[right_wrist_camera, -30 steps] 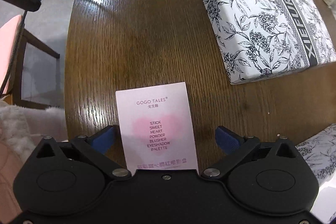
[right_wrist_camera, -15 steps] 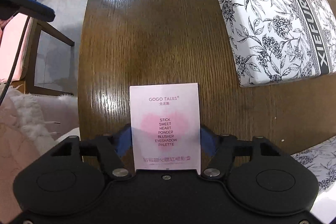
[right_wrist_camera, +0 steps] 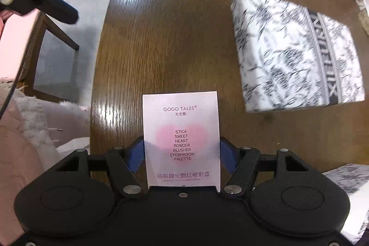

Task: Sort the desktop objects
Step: 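Carry the pink palette box with the right tool into the open floral box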

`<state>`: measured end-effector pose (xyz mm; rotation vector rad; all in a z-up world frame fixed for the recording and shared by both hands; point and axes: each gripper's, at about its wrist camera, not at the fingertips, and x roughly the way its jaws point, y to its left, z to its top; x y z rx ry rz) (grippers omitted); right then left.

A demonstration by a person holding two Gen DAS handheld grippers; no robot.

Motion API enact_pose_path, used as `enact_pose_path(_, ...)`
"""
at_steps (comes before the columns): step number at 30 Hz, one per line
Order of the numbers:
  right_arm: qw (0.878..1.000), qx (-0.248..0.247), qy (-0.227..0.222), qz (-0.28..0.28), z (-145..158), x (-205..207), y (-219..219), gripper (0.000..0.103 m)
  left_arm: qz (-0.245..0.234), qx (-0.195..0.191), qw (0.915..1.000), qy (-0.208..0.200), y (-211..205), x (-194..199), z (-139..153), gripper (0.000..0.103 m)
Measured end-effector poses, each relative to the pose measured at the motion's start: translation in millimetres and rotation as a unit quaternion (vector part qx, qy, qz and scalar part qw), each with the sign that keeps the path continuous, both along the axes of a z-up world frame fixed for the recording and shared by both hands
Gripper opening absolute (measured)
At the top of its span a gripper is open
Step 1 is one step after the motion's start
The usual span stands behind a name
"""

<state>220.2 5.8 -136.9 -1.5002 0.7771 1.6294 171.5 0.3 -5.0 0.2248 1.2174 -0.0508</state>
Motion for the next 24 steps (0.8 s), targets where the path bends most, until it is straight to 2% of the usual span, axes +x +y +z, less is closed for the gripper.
enact_pose_path(10,0.998,0.045,0.022,-0.022,71.7,5.5,7.0,0.069,-0.016,-0.012,0.9997,-0.016,-9.6,16.6,34.8,0.102)
enact_pose_path(19,0.994,0.085,-0.003,-0.074,138.6,55.0,-5.0,0.07,-0.04,-0.032,0.9978,-0.043,-31.5,43.9,59.9,0.102)
enact_pose_path(24,0.989,0.086,-0.03,-0.116,151.0,106.5,-14.7,0.07,-0.046,-0.041,0.9971,-0.046,-47.2,61.0,60.7,0.102)
